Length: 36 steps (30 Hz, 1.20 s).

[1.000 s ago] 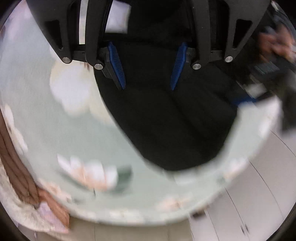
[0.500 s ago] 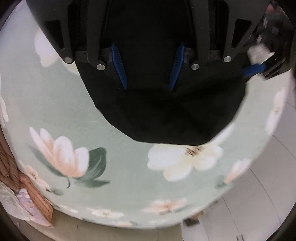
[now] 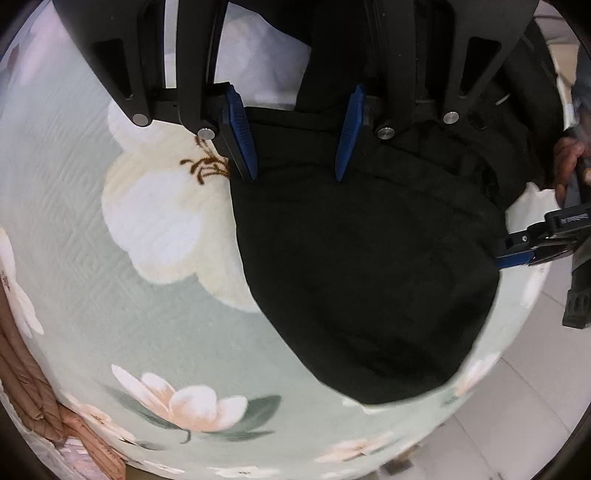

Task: Fold large clothes

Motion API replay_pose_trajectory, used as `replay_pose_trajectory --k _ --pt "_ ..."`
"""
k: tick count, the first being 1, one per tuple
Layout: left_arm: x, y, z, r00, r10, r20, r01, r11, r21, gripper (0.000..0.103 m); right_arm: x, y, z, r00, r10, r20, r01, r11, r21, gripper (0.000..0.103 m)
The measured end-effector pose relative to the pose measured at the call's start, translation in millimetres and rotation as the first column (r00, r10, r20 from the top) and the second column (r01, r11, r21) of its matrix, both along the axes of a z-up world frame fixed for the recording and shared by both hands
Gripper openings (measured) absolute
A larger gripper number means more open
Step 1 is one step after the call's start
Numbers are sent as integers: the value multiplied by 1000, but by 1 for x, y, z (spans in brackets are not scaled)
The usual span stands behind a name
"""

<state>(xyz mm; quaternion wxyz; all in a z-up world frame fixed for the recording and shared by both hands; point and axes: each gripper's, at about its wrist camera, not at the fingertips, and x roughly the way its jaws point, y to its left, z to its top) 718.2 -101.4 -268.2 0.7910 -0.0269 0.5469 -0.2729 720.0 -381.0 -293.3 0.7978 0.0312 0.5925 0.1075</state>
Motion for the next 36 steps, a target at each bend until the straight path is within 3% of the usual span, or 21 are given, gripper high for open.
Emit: replay_pose_trajectory --k 3,5,7,10,13,14,15,16,18,19,20,22,25,28,36 --pt "1 27 31 996 40 82 -30 992 -123 62 0 -25 12 1000 -9 19 8 996 91 53" --pt "12 52 42 993 84 87 -64 975 -214 64 5 -49 12 999 -34 11 33 990 136 57" --pt "29 65 38 996 88 32 -76 959 -272 74 13 -67 2 999 -39 -24 43 980 196 57" --pt "59 66 14 994 24 -106 -61 932 -357 74 24 -77 -19 998 -24 -67 43 953 301 57" --pt "73 48 -26 962 -82 -260 -33 911 -412 74 39 -64 -30 997 55 -60 -29 928 372 60" --pt "75 36 -37 953 -119 -279 -7 910 -414 74 43 -57 -31 996 75 -38 -55 920 389 59" --pt "73 28 -42 950 -140 -279 14 912 -411 74 48 -50 -32 995 93 -28 -74 914 398 48" --pt "71 18 -46 955 -150 -255 35 914 -404 74 48 -43 -32 994 107 -25 -89 914 397 45" --pt "68 9 -43 966 -146 -212 48 912 -408 70 49 -26 -27 990 144 -5 -134 928 348 36" --pt "64 3 -38 973 -145 -179 69 925 -373 38 46 -20 -23 987 159 4 -152 937 313 33" --pt "57 -3 -33 978 -154 -144 99 939 -329 28 42 -15 -17 984 175 18 -173 946 274 26" --pt "48 -14 -21 984 -160 -79 132 952 -277 22 36 -6 -4 979 196 46 -201 956 214 19" --pt "21 -14 15 984 -180 10 178 960 -214 21 11 10 32 962 253 103 -264 958 114 17" --pt "-8 -4 58 977 -194 88 208 957 -203 20 -21 31 74 928 334 165 -338 941 -1 15" --pt "-123 14 150 942 -213 260 251 960 -123 20 -132 69 177 857 424 293 -381 904 -193 14"
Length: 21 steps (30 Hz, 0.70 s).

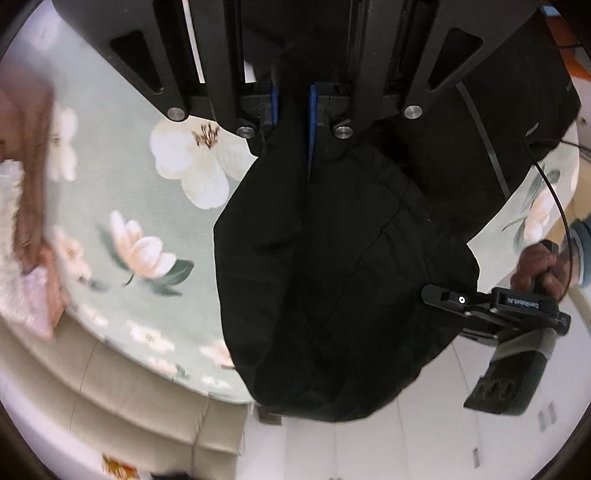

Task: Fold large clothes

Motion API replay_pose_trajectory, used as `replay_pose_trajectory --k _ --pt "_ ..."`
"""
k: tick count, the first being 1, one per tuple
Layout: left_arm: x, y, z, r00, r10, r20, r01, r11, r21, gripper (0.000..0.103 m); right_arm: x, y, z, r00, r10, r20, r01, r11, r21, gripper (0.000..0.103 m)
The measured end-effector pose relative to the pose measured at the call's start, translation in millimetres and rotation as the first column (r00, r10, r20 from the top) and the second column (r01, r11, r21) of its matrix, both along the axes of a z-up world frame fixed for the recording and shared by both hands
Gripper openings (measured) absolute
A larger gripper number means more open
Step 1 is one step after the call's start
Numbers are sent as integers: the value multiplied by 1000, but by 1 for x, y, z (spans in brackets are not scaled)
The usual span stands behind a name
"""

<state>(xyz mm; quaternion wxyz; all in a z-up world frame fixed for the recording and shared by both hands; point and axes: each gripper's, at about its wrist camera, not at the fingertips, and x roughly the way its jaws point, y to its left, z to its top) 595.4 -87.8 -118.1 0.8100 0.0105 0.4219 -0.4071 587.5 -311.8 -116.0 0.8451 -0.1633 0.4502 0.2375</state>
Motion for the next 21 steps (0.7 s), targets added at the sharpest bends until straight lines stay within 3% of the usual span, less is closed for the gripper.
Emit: replay_pose_trajectory --k 5,7,10,11,14,15,16,18,21 --pt "-115 13 36 992 -20 128 17 999 27 20 -91 13 33 998 -22 59 26 998 -63 11" --pt "-156 17 28 988 -23 156 8 995 95 26 -127 13 31 998 -58 37 60 996 -68 11" --pt "-203 20 -24 992 13 126 -46 965 259 33 -166 10 -9 981 -186 -60 180 979 -91 14" --pt "-208 25 -47 995 50 91 -75 951 300 33 -175 8 -30 964 -242 -107 231 967 -110 16" --pt "-219 50 -120 984 178 -2 -157 875 458 33 -192 -8 -80 896 -382 -224 354 922 -155 16" --pt "-222 64 -127 979 204 -26 -171 876 451 33 -195 -15 -88 870 -423 -254 396 906 -153 16" --pt "-224 77 -123 973 228 -42 -190 888 419 33 -196 -20 -88 855 -445 -267 422 896 -140 16" --pt "-220 94 -107 963 266 -42 -227 885 406 33 -194 -30 -77 834 -481 -272 469 876 -111 25" --pt "-198 100 -71 963 267 38 -261 884 387 33 -177 -44 -37 831 -516 -206 516 855 -60 29"
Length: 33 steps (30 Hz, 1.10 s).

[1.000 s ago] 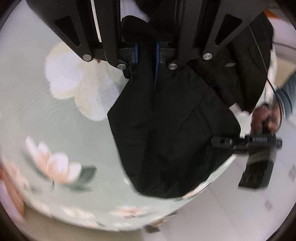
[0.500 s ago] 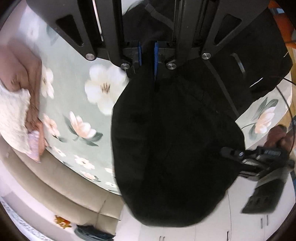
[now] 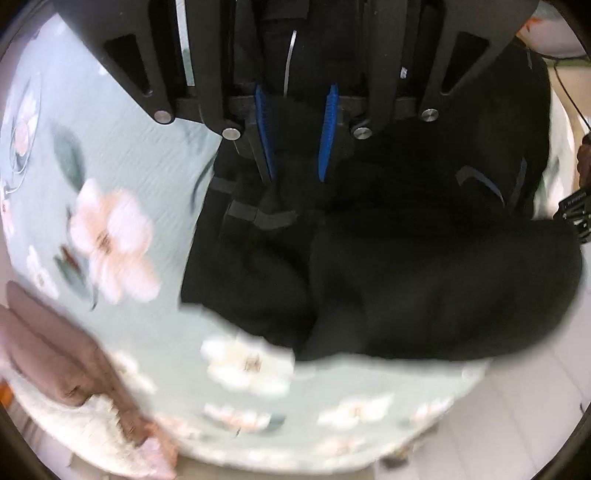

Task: Fold large clothes

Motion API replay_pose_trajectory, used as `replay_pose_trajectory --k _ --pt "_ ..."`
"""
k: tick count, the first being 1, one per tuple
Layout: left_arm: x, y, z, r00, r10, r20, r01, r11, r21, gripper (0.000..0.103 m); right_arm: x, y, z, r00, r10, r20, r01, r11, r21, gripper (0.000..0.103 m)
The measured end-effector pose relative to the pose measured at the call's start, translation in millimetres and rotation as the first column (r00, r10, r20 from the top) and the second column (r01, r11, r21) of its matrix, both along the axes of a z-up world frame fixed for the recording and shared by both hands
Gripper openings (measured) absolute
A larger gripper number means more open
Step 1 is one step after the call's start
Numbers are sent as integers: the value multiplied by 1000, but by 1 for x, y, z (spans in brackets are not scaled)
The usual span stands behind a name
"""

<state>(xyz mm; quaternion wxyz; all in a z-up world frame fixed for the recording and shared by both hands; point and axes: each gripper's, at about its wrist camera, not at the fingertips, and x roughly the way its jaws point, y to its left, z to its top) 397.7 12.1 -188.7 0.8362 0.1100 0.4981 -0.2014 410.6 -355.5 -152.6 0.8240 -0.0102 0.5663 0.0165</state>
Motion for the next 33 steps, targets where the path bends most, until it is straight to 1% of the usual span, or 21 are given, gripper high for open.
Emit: replay_pose_trajectory --k 2,4,6,8,9,10,11,13,14,15,17,18,20,22,24,25,26,28,29,30,33 --pt "20 -5 31 997 -10 71 14 998 -61 33 17 -7 26 998 -9 60 7 1000 24 42" --pt "41 -20 65 989 -34 142 57 985 -161 33 36 1 50 991 -10 132 1 998 68 55" --pt "59 -39 85 982 -69 178 114 959 -258 34 57 18 66 981 -6 193 -13 995 96 57" --pt "70 -62 85 979 -156 131 194 907 -373 35 72 33 72 976 -7 218 -18 994 111 57" --pt "70 -75 74 972 -220 85 235 877 -419 35 82 43 75 973 -2 232 -29 991 127 57" --pt "65 -86 53 963 -270 28 253 859 -445 35 75 51 74 970 4 242 -39 990 139 57" --pt "57 -93 32 956 -294 -25 252 858 -447 35 78 58 77 968 13 251 -53 987 151 57" --pt "35 -99 -36 931 -306 -200 206 890 -406 34 78 91 73 966 28 255 -69 986 155 57" --pt "25 -96 -59 923 -296 -248 183 901 -393 34 74 99 67 969 37 244 -74 987 144 57" --pt "20 -89 -65 925 -287 -250 168 897 -409 34 70 108 59 973 44 226 -74 990 124 57" --pt "19 -79 -58 934 -255 -251 124 888 -442 34 60 111 33 982 59 180 -80 991 110 57" --pt "19 -79 -54 938 -246 -244 119 891 -438 34 60 117 9 988 64 143 -77 993 88 57" --pt "22 -71 -37 960 -209 -185 116 903 -413 34 46 124 -16 996 57 68 -60 997 43 57" --pt "21 -60 -30 969 -180 -169 98 908 -407 34 27 129 -56 998 66 -25 -65 998 17 57" --pt "28 -50 -48 955 -183 -234 67 902 -427 34 5 129 -95 994 66 -86 -71 996 -53 51" --pt "31 -45 -62 942 -195 -272 57 895 -443 29 -5 124 -116 991 45 -127 -53 996 -65 51" --pt "32 -42 -74 935 -200 -294 50 893 -448 25 -14 116 -125 992 22 -122 -26 999 -31 51" --pt "37 -46 -71 940 -192 -283 43 887 -459 24 -22 109 -123 995 10 -97 -10 1000 6 51" --pt "37 -47 -68 941 -187 -281 44 892 -449 24 -22 107 -119 995 7 -100 -6 1000 16 51" --pt "16 -58 -57 946 -181 -271 50 902 -428 25 -23 106 -113 995 5 -96 -2 999 34 51" --pt "-3 -71 -29 963 -162 -213 67 917 -393 25 -31 103 -85 999 12 -41 -9 997 73 51"
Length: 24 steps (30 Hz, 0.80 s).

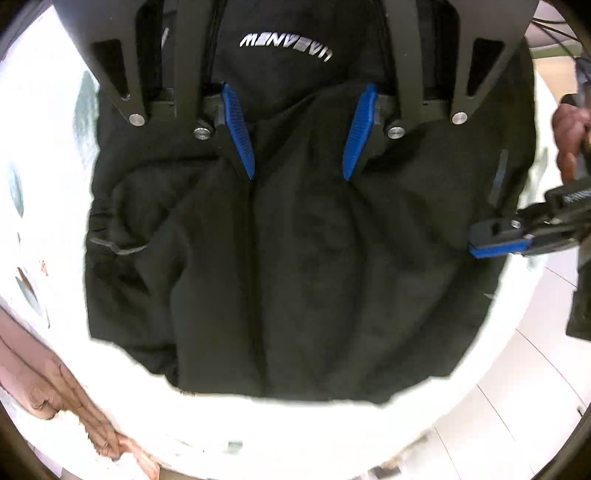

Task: Fold large clothes

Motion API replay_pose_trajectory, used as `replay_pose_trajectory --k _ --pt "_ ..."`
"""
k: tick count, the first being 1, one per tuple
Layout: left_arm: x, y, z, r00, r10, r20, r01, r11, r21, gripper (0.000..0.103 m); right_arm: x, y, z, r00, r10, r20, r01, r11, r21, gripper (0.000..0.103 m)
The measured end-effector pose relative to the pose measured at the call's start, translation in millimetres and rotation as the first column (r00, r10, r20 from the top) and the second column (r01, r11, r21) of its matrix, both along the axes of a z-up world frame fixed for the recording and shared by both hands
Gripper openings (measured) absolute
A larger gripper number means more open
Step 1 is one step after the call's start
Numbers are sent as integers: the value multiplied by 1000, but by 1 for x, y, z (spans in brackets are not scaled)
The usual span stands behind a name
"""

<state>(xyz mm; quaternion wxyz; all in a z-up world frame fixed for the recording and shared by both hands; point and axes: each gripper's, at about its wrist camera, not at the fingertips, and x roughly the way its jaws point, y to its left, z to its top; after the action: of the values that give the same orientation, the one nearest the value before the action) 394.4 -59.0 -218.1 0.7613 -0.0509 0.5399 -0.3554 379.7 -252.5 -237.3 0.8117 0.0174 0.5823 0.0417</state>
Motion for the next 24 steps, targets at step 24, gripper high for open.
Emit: replay_pose_trajectory --k 24 --pt "-34 34 -25 983 -49 177 40 998 54 55 -27 9 -48 994 55 99 -57 998 17 54"
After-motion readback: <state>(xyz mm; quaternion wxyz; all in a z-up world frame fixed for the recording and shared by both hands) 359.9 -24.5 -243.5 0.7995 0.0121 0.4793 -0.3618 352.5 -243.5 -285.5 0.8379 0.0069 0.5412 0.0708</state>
